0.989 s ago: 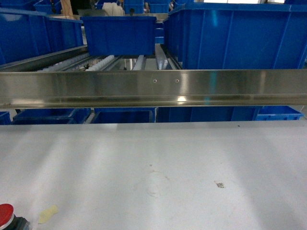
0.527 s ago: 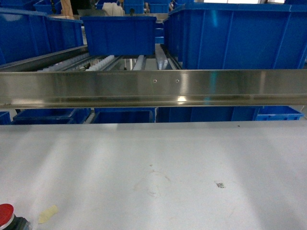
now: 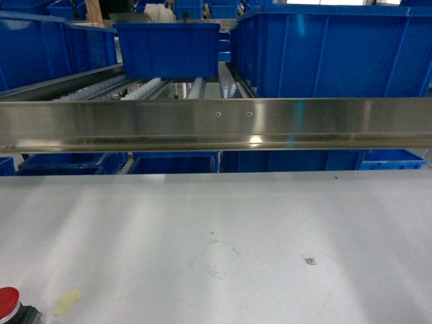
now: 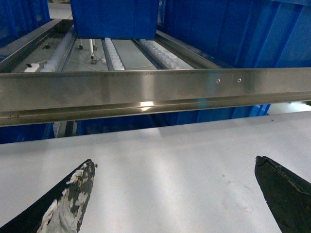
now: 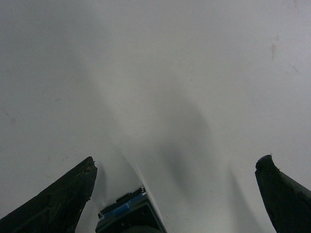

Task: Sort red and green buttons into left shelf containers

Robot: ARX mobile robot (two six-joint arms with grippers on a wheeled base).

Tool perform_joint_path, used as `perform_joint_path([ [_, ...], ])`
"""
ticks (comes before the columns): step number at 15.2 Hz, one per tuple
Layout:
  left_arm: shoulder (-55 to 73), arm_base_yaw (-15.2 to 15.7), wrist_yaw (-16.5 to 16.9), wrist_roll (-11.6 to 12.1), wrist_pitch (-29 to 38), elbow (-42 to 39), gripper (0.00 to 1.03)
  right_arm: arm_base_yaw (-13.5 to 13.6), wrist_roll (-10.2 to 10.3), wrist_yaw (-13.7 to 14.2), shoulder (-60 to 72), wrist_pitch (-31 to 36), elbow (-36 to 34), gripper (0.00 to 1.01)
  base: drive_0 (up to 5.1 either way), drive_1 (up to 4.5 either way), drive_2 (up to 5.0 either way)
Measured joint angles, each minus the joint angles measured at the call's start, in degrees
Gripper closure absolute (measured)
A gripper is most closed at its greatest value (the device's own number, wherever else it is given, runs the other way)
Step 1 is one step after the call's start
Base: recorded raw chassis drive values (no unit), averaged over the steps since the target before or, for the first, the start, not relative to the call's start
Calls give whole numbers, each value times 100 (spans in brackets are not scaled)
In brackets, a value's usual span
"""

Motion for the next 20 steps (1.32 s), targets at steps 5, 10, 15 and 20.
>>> perform_joint_path([
  [5,0,0,0,0,0,0,5,-4,-33,-105,-9,17,-186,3,0,0,0],
  [10,0,0,0,0,0,0,5,-4,-122,-144,-9,9,-208,11,0,0,0],
  [15,0,0,0,0,0,0,5,-4,-122,-160,-9,9,-208,64,0,0,0],
  [20,0,0,0,2,0,0,5,-2,-173,-267,-339,-44,-267,72,0,0,0],
])
